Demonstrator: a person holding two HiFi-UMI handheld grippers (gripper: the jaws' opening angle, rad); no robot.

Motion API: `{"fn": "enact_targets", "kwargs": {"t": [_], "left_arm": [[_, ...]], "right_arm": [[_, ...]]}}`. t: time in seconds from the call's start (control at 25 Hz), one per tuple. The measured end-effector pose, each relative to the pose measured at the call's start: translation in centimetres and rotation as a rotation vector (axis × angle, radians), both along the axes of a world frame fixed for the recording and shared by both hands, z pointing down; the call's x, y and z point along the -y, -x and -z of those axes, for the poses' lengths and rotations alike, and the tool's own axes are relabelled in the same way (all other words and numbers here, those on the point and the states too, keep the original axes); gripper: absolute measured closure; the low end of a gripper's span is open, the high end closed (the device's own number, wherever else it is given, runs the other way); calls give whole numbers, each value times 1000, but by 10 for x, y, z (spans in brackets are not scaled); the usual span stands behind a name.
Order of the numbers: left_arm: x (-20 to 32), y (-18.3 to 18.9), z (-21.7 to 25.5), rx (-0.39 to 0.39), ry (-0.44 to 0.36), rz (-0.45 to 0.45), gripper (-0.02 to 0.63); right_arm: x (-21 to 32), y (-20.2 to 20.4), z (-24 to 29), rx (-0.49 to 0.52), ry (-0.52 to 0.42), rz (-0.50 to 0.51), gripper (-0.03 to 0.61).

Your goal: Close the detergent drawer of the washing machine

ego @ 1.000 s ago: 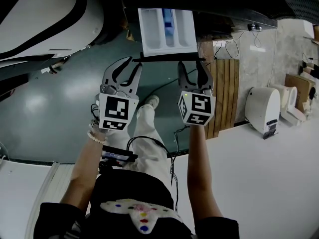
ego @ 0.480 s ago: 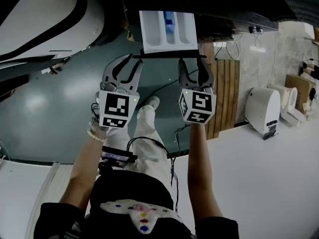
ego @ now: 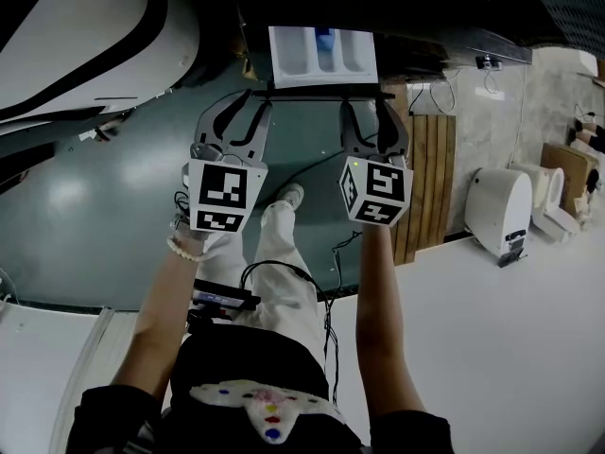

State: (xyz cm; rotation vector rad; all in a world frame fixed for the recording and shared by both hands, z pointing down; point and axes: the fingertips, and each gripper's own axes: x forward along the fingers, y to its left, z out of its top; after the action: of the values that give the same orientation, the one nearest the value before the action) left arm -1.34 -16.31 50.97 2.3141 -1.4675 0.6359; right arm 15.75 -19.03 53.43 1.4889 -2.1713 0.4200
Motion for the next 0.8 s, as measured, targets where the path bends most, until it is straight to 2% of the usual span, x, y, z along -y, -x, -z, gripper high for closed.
{"fn": "enact_targets", "kwargs": {"t": [0.8], "left_arm": [[46, 18, 1, 18, -31, 62, 465]], "right_arm": [[44, 13, 3, -20, -20, -31, 348]]}}
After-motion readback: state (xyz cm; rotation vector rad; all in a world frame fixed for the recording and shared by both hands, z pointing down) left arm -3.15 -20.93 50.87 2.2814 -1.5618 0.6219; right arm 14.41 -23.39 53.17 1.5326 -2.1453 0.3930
